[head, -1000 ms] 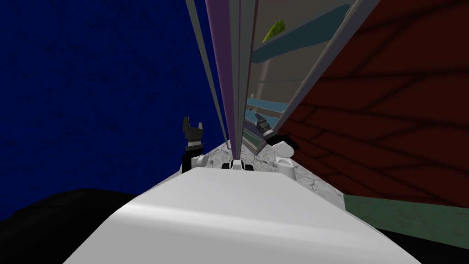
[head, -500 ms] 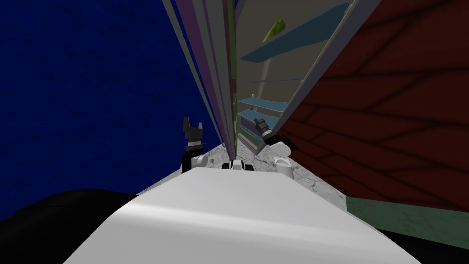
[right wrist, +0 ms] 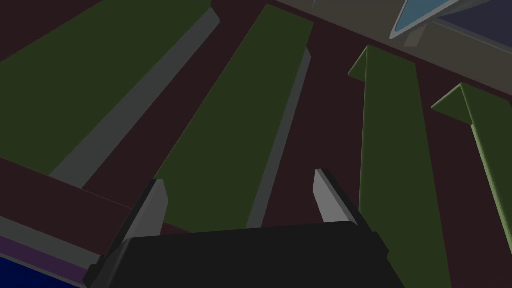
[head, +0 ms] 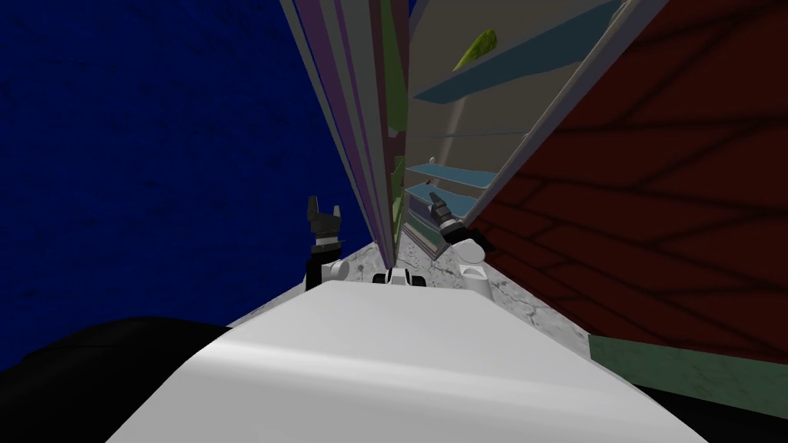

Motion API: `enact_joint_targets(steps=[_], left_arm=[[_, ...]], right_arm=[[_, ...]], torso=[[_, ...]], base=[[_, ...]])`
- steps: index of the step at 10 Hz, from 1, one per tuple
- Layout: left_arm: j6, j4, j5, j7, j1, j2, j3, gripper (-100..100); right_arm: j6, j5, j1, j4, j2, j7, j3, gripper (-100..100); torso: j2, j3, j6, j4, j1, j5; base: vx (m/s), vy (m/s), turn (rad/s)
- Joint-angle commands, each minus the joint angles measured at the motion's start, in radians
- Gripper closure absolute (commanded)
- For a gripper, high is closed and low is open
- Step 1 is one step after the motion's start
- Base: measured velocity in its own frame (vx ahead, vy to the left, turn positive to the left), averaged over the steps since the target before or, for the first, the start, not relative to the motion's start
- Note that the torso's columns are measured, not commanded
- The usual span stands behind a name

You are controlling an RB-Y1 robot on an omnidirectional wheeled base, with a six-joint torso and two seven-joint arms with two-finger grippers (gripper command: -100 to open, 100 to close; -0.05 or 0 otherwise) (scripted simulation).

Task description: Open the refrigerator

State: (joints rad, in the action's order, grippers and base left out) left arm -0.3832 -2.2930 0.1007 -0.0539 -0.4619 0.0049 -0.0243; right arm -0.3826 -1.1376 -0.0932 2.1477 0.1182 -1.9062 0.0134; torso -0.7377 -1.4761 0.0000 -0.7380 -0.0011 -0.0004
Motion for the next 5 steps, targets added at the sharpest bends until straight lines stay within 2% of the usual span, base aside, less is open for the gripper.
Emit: enact_joint_targets(steps=[1, 5], left_arm=[[0.0, 0.0, 0.0, 0.0, 0.0, 0.0, 0.0, 0], [0.0, 0.0, 0.0, 0.0, 0.0, 0.0, 0.0, 0]], right_arm=[[0.07, -0.011, -0.005, -0.026, 0.005, 0.017, -0.019, -100], [0.173, -0.029, -0.013, -0.067, 0.012, 0.044, -0.048, -100]], torso=[[0.0, 0.0, 0.0, 0.0, 0.001, 0.0], [0.0, 0.0, 0.0, 0.0, 0.001, 0.0]], base=[[-0.018, 0.117, 0.038], [-0.024, 0.112, 0.049]])
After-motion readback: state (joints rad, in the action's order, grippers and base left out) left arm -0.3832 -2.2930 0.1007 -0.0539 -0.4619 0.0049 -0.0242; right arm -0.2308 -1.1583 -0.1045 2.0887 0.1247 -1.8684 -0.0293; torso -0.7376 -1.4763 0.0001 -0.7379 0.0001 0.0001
